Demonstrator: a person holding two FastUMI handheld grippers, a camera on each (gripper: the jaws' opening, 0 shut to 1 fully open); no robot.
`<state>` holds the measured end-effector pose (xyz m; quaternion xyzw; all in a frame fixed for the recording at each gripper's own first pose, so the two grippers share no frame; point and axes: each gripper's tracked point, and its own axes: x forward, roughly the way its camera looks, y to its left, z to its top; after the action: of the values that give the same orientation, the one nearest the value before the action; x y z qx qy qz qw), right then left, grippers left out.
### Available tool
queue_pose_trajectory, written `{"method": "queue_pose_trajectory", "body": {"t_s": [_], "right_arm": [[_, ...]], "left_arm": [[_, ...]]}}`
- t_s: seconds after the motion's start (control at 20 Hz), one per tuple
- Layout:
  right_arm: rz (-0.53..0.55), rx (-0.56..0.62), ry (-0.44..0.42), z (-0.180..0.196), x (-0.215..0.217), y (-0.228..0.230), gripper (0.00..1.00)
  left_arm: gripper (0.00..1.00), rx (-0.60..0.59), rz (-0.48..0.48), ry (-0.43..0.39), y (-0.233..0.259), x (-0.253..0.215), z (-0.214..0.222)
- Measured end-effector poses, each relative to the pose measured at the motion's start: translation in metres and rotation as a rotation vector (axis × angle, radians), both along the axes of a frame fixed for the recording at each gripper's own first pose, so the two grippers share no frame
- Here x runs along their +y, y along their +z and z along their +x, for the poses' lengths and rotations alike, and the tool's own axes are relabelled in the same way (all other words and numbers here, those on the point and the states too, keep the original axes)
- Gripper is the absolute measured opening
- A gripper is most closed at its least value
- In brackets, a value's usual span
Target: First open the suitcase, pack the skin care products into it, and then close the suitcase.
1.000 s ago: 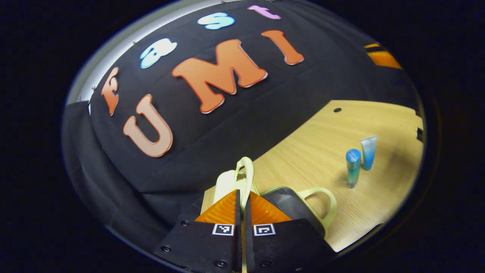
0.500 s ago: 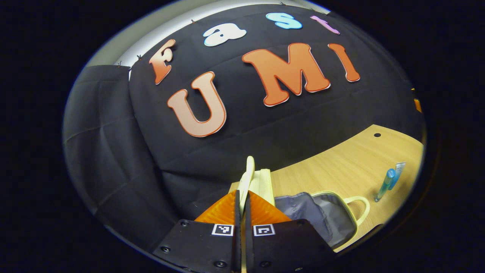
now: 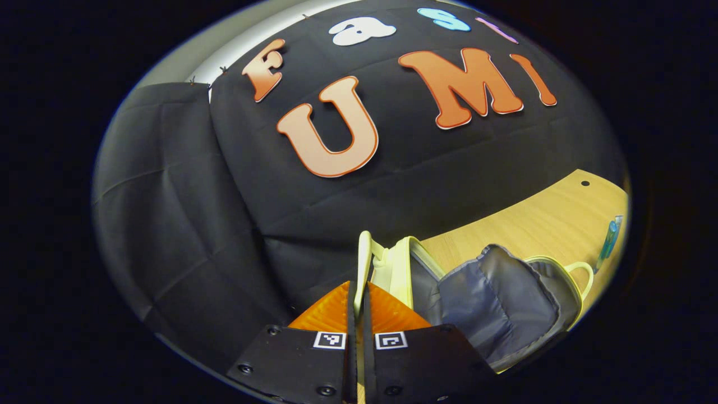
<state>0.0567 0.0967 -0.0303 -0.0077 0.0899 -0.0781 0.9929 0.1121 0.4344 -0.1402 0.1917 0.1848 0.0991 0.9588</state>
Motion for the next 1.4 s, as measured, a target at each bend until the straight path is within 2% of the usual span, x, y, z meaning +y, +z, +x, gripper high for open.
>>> {"method": "queue_pose_trajectory", "body": {"t_s": [0.3,0.5,0.65,0.85,0.95,1.0,1.05,1.1,1.15,1.2,1.25,1.3,1.35,1.4], "right_arm": [[0.017,0.036,-0.041,-0.003,0.016,-0.007,0.97],[0.046,0.066,-0.061,-0.002,0.022,-0.013,0.97],[0.065,0.08,-0.079,-0.001,0.024,-0.015,0.97],[0.077,0.092,-0.078,0.002,0.028,-0.019,0.97],[0.08,0.096,-0.083,0.004,0.029,-0.021,0.97],[0.084,0.097,-0.085,0.004,0.028,-0.021,0.97],[0.089,0.096,-0.088,0.004,0.029,-0.022,0.97],[0.093,0.092,-0.09,0.005,0.028,-0.022,0.97],[0.097,0.09,-0.093,0.005,0.028,-0.022,0.97],[0.099,0.089,-0.094,0.005,0.026,-0.023,0.97],[0.097,0.088,-0.094,0.005,0.025,-0.023,0.97],[0.094,0.086,-0.094,0.004,0.023,-0.023,0.97],[0.094,0.084,-0.091,0.003,0.021,-0.023,0.97],[0.096,0.077,-0.091,0.002,0.019,-0.023,0.97]], "left_arm": [[0.05,0.087,0.008,0.055,-0.048,0.073,0.009],[0.05,0.205,-0.035,0.106,-0.114,0.12,0.007],[0.05,0.267,-0.064,0.141,-0.16,0.131,0.001],[0.05,0.291,-0.098,0.176,-0.188,0.14,-0.008],[0.14,0.287,-0.029,0.217,-0.191,0.151,-0.008],[0.16,0.276,-0.029,0.2,-0.19,0.146,-0.005],[0.12,0.269,-0.034,0.184,-0.187,0.139,-0.005],[0.23,0.257,-0.029,0.175,-0.183,0.134,-0.005],[0.2,0.244,-0.019,0.173,-0.178,0.13,-0.005],[0.34,0.227,-0.022,0.162,-0.172,0.123,-0.002],[0.42,0.202,-0.02,0.158,-0.162,0.116,-0.001],[0.38,0.185,-0.017,0.157,-0.151,0.11,-0.001],[0.48,0.168,-0.026,0.157,-0.147,0.1,-0.002],[0.62,0.142,-0.044,0.148,-0.137,0.087,-0.001]]}}
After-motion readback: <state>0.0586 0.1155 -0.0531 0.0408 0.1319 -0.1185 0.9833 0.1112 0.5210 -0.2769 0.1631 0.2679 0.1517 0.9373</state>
